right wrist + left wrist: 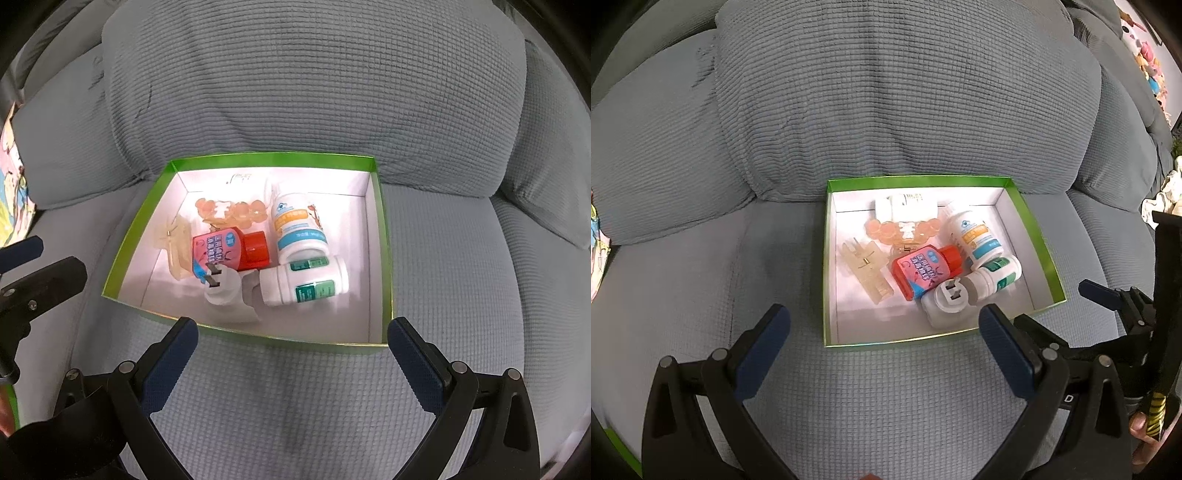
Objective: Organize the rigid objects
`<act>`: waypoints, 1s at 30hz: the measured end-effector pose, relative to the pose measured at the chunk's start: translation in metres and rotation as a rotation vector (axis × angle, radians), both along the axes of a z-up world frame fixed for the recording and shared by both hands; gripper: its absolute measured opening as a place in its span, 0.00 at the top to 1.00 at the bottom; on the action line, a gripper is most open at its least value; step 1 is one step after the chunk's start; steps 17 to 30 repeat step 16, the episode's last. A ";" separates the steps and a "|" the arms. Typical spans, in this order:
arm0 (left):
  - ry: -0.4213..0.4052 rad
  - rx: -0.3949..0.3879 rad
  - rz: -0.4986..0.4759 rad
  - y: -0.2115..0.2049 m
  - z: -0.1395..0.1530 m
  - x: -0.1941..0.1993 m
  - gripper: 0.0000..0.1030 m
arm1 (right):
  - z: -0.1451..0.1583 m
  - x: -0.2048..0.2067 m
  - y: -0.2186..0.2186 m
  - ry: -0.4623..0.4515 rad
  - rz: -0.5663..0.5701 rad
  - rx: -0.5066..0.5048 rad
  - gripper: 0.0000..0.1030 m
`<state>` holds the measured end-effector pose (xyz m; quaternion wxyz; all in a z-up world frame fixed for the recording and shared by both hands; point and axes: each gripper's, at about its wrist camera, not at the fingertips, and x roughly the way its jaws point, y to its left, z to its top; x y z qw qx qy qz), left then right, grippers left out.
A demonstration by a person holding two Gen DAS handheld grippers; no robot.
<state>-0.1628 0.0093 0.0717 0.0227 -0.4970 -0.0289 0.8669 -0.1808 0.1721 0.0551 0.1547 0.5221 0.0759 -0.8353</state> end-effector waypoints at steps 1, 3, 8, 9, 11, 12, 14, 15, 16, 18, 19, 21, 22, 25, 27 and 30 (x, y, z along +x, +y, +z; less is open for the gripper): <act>-0.005 0.001 -0.001 0.000 -0.001 -0.001 0.01 | 0.000 -0.001 0.001 -0.001 -0.002 -0.001 0.01; -0.015 0.009 -0.002 0.001 -0.003 -0.002 0.01 | -0.001 -0.002 0.002 -0.003 -0.005 -0.004 0.01; -0.035 0.006 0.008 0.002 -0.009 -0.003 0.01 | -0.003 -0.005 0.003 -0.011 -0.006 -0.006 0.01; -0.036 0.005 0.015 0.001 -0.010 -0.003 0.01 | -0.003 -0.005 0.003 -0.011 -0.006 -0.004 0.01; -0.027 -0.004 0.025 0.001 -0.011 -0.003 0.01 | -0.004 -0.005 0.004 -0.012 -0.006 -0.001 0.01; -0.019 -0.010 0.027 0.001 -0.011 -0.002 0.01 | -0.005 -0.005 0.004 -0.014 -0.006 -0.001 0.01; -0.018 -0.022 0.031 0.001 -0.011 -0.002 0.01 | -0.006 -0.005 0.004 -0.017 -0.005 -0.001 0.01; -0.021 -0.022 0.031 0.000 -0.012 -0.003 0.01 | -0.006 -0.005 0.004 -0.016 -0.005 -0.001 0.01; -0.025 -0.024 0.032 0.000 -0.013 -0.004 0.01 | -0.006 -0.005 0.005 -0.015 -0.006 0.000 0.01; -0.025 -0.024 0.032 0.000 -0.013 -0.004 0.01 | -0.006 -0.005 0.005 -0.015 -0.006 0.000 0.01; -0.025 -0.024 0.032 0.000 -0.013 -0.004 0.01 | -0.006 -0.005 0.005 -0.015 -0.006 0.000 0.01; -0.025 -0.024 0.032 0.000 -0.013 -0.004 0.01 | -0.006 -0.005 0.005 -0.015 -0.006 0.000 0.01; -0.025 -0.024 0.032 0.000 -0.013 -0.004 0.01 | -0.006 -0.005 0.005 -0.015 -0.006 0.000 0.01; -0.025 -0.024 0.032 0.000 -0.013 -0.004 0.01 | -0.006 -0.005 0.005 -0.015 -0.006 0.000 0.01; -0.025 -0.024 0.032 0.000 -0.013 -0.004 0.01 | -0.006 -0.005 0.005 -0.015 -0.006 0.000 0.01; -0.025 -0.024 0.032 0.000 -0.013 -0.004 0.01 | -0.006 -0.005 0.005 -0.015 -0.006 0.000 0.01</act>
